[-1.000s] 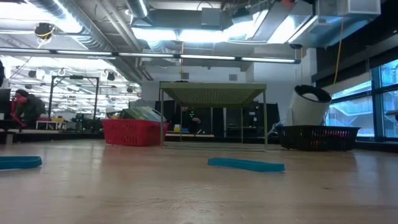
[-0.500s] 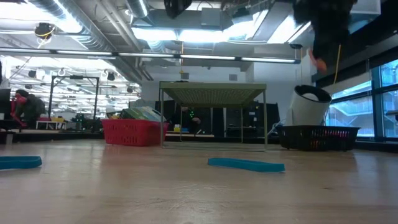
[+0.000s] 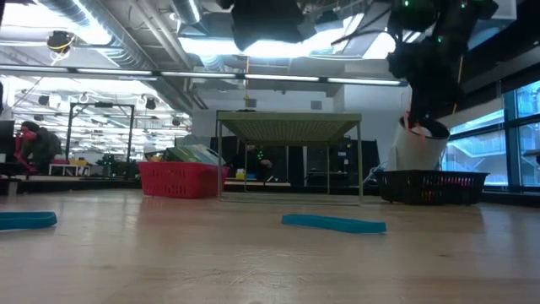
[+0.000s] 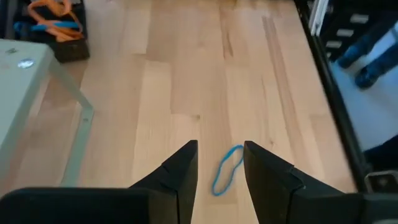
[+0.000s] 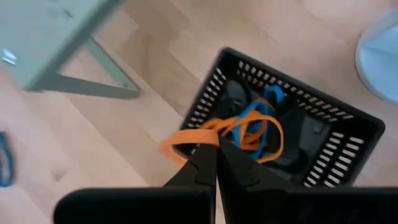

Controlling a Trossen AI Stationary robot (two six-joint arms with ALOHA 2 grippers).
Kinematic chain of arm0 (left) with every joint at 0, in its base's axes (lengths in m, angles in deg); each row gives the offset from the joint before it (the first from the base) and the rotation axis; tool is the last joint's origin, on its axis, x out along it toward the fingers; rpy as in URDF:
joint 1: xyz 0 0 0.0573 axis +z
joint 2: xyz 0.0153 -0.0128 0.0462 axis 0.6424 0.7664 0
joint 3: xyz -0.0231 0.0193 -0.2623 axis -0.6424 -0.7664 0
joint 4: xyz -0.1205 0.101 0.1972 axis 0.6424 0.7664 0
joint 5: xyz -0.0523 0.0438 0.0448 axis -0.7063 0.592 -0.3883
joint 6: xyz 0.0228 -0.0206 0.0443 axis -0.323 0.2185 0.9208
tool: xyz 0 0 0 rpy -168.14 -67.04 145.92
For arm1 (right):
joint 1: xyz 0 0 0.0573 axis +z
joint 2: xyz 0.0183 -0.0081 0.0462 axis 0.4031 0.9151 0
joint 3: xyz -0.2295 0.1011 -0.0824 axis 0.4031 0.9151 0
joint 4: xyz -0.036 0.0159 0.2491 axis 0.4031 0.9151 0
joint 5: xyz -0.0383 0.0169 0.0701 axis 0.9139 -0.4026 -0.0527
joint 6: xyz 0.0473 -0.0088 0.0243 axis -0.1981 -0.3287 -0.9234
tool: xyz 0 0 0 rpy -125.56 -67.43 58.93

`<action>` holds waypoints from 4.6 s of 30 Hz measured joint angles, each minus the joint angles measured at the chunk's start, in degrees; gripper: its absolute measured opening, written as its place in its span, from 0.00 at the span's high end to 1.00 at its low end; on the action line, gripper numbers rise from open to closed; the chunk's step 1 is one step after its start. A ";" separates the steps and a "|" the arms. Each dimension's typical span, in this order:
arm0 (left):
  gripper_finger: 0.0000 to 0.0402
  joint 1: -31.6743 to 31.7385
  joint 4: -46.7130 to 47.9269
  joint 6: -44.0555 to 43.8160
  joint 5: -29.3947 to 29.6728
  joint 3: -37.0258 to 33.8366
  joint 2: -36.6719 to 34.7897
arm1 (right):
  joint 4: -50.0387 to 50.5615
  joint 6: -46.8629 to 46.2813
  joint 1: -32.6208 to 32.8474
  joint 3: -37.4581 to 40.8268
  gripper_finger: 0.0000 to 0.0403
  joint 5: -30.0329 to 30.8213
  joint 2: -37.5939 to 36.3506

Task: Pick & Place Office Desk Supplies
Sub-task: Put the orange rubber band into the black bin, then put the blue rubber band into the black bin

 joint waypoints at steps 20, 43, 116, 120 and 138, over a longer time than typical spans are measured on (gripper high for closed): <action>0.69 0.06 -5.63 15.44 -1.09 0.00 10.63 | -9.26 4.67 -10.76 10.78 1.00 -1.51 1.06; 0.69 -2.32 -0.85 21.99 -3.40 0.02 15.27 | -16.06 1.90 -11.30 14.61 0.72 -10.51 2.63; 0.69 -3.63 -4.48 25.86 -4.94 0.02 20.97 | -7.88 -13.74 -14.24 3.54 0.57 -13.25 -12.29; 0.69 -3.87 -4.64 26.04 -3.25 0.02 21.61 | -7.85 -14.49 -11.99 -2.15 0.59 -13.47 -13.72; 0.69 -2.72 -6.63 23.86 -11.24 0.04 23.77 | -7.83 -17.56 -1.81 -8.38 0.62 -11.32 -13.81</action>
